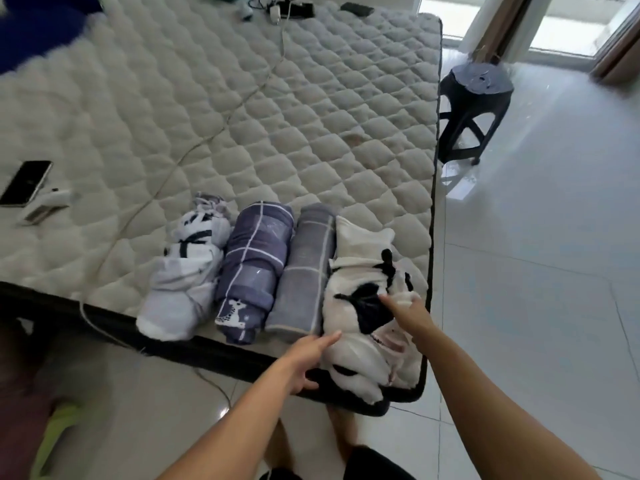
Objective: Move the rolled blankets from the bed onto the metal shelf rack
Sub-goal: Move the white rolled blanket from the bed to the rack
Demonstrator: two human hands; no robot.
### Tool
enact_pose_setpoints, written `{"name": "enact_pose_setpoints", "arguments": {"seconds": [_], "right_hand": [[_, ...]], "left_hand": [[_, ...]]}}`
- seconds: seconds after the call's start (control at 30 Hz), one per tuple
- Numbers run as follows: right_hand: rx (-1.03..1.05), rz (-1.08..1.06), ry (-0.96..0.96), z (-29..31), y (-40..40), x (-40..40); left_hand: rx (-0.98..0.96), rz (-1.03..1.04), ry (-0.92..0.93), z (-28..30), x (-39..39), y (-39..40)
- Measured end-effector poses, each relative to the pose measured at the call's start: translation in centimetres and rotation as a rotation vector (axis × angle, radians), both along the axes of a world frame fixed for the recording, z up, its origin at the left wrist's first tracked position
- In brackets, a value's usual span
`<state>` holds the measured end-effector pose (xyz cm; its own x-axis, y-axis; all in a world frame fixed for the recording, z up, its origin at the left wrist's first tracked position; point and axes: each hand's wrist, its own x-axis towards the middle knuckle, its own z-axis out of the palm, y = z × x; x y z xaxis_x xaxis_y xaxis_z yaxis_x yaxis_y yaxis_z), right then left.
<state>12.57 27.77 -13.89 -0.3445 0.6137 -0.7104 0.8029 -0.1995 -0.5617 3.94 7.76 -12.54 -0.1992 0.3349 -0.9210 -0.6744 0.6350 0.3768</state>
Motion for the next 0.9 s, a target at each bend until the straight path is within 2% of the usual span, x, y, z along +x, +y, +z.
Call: {"name": "enact_pose_setpoints", "arguments": {"seconds": [0.17, 0.4, 0.5, 0.67, 0.77, 0.9], "right_hand": [[0.026, 0.17, -0.003, 1.5, 0.3, -4.9], [0.04, 0.203, -0.077, -1.0, 0.2, -6.6], [0.005, 0.126, -0.031, -1.4, 1.1, -6.0], [-0.129, -0.078, 0.173, -3.0, 1.8, -3.6], [-0.174, -0.16, 0.285, -0.5, 0.0, -2.1], [-0.159, -0.163, 0.495, 3.7, -4.1, -1.6]], "left_hand": [[-0.062, 0.055, -0.116, -0.3, 0.4, 2.1], [-0.025, 0.167, -0.241, -1.4, 1.1, 1.9], [-0.018, 0.19, -0.17, -1.2, 1.7, 2.4], [0.033, 0.188, -0.048, 1.1, 2.5, 1.9], [0.043, 0.215, 0.04, 3.3, 2.6, 0.3], [0.073, 0.365, 0.155, 6.9, 3.3, -3.1]]}}
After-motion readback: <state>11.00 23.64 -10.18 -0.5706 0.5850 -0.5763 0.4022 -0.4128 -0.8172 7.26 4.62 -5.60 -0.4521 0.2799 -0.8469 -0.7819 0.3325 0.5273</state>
